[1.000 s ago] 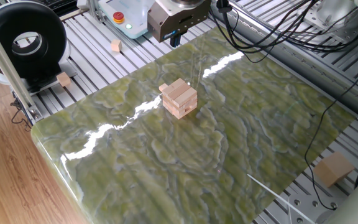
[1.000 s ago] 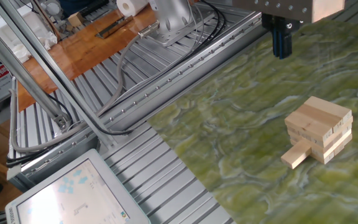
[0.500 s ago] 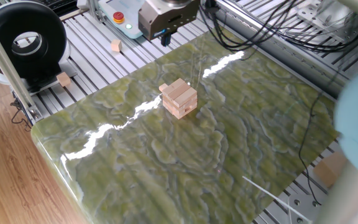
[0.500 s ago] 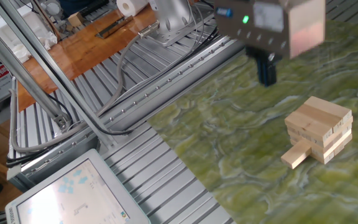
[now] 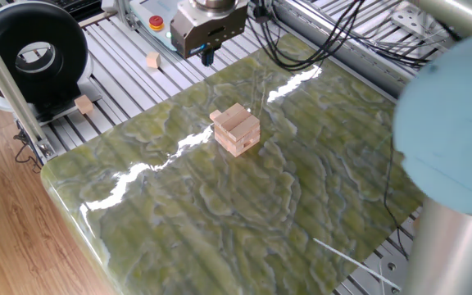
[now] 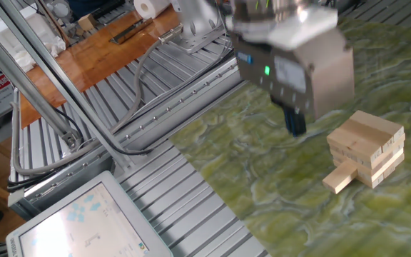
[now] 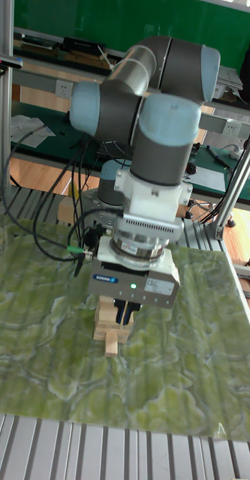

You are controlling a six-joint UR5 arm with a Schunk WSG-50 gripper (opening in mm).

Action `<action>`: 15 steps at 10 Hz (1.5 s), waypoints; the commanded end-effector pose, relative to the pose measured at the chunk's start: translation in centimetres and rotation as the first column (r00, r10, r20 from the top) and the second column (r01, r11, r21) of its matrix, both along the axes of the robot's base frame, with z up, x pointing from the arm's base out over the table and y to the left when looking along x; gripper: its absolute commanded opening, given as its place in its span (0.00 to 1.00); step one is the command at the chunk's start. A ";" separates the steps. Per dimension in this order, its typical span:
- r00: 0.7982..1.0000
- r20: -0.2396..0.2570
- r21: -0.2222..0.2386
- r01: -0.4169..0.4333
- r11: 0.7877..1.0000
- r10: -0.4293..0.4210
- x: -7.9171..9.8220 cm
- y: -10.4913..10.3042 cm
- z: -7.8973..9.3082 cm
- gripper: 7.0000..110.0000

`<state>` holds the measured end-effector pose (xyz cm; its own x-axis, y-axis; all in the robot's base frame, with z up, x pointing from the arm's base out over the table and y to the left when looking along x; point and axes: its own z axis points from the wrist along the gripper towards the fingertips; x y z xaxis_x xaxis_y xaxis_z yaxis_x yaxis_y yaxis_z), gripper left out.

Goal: Play Jenga

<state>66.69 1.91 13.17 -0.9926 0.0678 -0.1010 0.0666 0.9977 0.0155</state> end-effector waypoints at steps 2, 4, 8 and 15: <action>0.998 -0.065 0.024 0.016 1.000 -0.014 0.5 0.4 -3.8 0.00; 0.996 -0.094 0.037 -0.003 0.999 0.006 -0.3 0.1 -4.5 0.00; 0.999 -0.043 0.066 -0.006 0.998 0.009 0.8 -0.2 -5.9 0.00; 0.998 -0.054 0.041 0.026 0.999 -0.024 -2.8 0.7 -8.0 0.15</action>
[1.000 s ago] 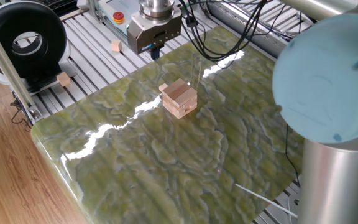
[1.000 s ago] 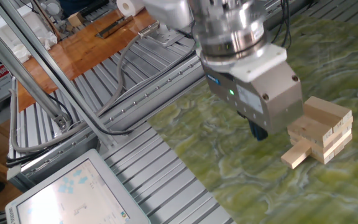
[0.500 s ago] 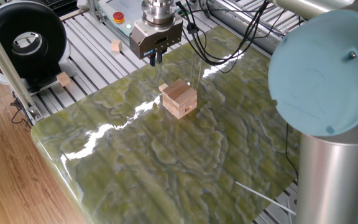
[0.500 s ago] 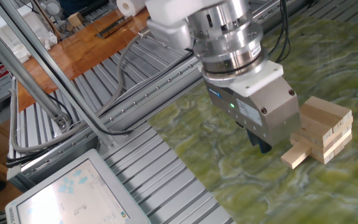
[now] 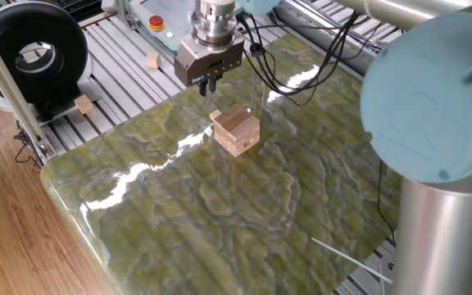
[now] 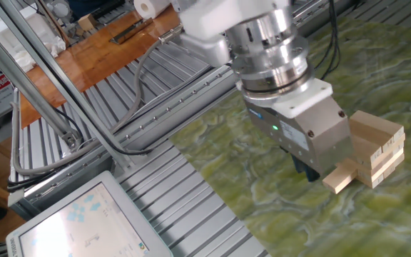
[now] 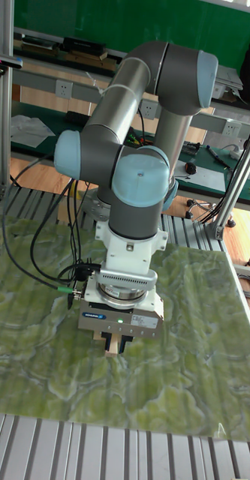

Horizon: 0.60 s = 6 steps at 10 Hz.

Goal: Play Jenga

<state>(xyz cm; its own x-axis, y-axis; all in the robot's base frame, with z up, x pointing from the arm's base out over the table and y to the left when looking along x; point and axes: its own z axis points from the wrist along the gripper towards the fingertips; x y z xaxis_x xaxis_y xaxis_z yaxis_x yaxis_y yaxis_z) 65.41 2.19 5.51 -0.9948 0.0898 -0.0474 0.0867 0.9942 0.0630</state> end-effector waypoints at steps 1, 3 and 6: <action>1.000 0.008 -0.008 -0.008 1.000 0.008 -1.8 0.1 -0.4 0.36; 0.999 0.022 -0.004 -0.026 1.000 0.026 -2.1 -0.6 -0.8 0.36; 0.999 0.015 -0.020 -0.037 0.999 0.037 -1.9 -0.6 -1.5 0.36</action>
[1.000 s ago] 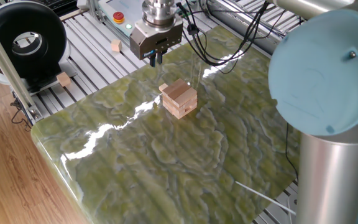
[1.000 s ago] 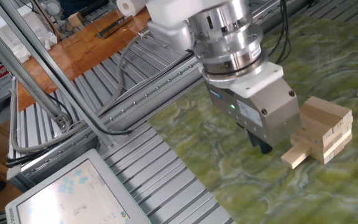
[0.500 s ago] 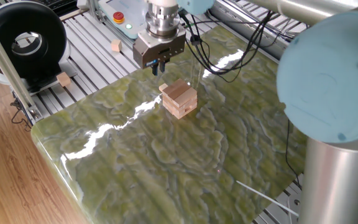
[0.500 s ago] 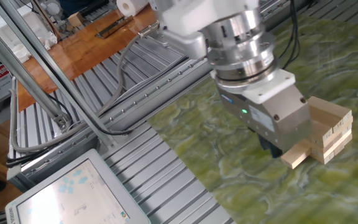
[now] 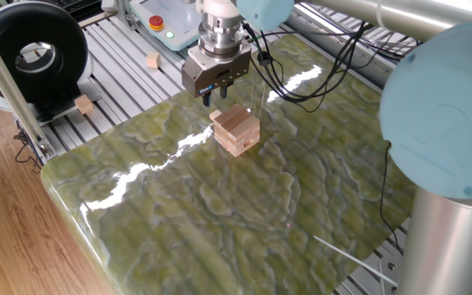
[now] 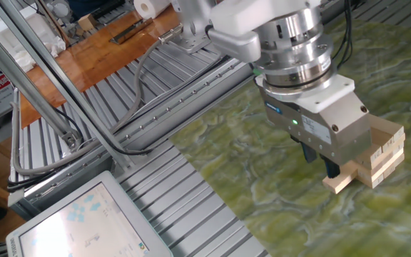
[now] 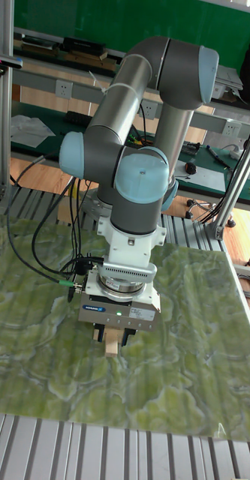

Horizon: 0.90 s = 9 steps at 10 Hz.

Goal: Play Jenga

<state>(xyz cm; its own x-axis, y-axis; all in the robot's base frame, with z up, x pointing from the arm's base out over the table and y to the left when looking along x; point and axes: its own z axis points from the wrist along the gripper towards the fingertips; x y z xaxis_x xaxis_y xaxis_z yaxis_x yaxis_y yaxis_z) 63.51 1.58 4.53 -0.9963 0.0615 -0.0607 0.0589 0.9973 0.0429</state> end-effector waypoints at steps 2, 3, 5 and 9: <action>1.000 0.000 -0.002 -0.016 1.000 0.016 0.5 0.4 -0.8 0.36; 1.000 -0.003 0.007 -0.019 1.000 0.019 0.4 0.7 -0.9 0.36; 0.999 -0.034 0.012 -0.032 0.999 0.033 -0.5 0.9 -1.0 0.36; 0.999 -0.032 0.007 -0.040 0.999 0.040 -0.6 0.6 -1.2 0.36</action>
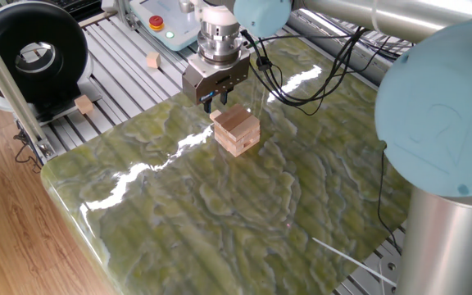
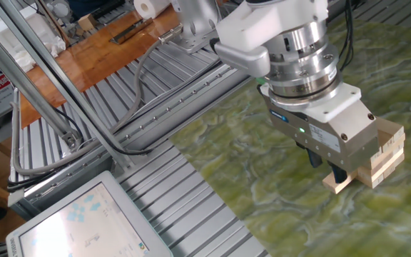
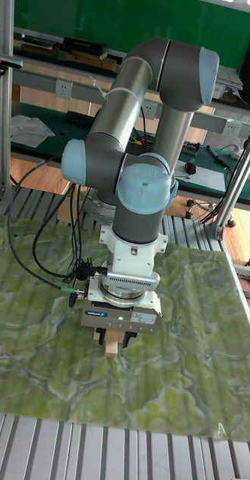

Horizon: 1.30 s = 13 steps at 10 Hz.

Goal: Play Jenga

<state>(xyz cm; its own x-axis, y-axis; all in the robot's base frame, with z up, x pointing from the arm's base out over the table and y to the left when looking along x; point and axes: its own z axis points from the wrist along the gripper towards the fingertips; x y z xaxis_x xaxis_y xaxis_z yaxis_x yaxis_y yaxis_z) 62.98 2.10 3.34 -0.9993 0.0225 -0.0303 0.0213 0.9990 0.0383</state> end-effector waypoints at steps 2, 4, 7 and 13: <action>1.000 0.000 0.005 -0.009 1.000 0.009 0.2 -0.2 -0.2 0.36; 1.000 0.000 -0.006 -0.007 1.000 0.007 0.3 -0.5 -0.5 0.36; 1.000 0.000 -0.002 -0.019 1.000 0.019 0.6 -0.4 -1.1 0.36; 0.999 -0.031 -0.004 -0.023 1.000 0.023 -0.2 -0.1 -1.8 0.36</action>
